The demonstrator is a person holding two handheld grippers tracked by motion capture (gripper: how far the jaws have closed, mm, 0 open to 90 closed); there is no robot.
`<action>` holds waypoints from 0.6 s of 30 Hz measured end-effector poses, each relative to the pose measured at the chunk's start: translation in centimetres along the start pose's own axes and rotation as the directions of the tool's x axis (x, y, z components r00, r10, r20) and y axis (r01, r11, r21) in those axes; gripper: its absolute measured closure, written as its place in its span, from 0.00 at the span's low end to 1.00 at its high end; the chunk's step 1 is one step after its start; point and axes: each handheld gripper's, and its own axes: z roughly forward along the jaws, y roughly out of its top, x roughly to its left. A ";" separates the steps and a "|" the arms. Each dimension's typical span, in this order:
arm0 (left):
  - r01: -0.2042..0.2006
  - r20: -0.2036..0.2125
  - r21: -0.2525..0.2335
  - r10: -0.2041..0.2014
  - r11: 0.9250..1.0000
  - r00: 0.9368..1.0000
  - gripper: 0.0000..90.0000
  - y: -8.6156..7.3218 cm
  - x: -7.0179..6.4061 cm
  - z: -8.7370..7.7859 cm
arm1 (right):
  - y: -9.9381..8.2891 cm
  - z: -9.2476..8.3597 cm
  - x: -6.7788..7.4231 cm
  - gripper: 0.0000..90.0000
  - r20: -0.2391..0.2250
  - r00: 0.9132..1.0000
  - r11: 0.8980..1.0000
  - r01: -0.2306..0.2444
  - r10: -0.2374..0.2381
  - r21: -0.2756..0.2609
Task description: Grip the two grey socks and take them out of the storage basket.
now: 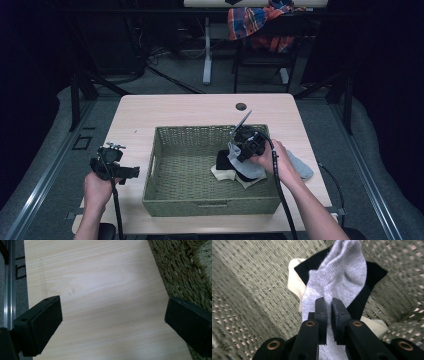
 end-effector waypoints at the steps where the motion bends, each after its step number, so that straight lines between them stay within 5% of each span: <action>1: 0.000 0.001 0.002 0.000 1.000 1.000 0.02 0.0 0.0 0.0 | -0.1 -0.3 0.0 0.94 -0.003 1.000 1.000 -0.009 0.009 -0.013; 18: -0.003 0.003 0.001 0.003 1.000 1.000 0.02 0.0 0.0 0.0 | -0.7 -4.1 -0.2 0.94 0.006 1.000 0.995 -0.028 0.028 -0.097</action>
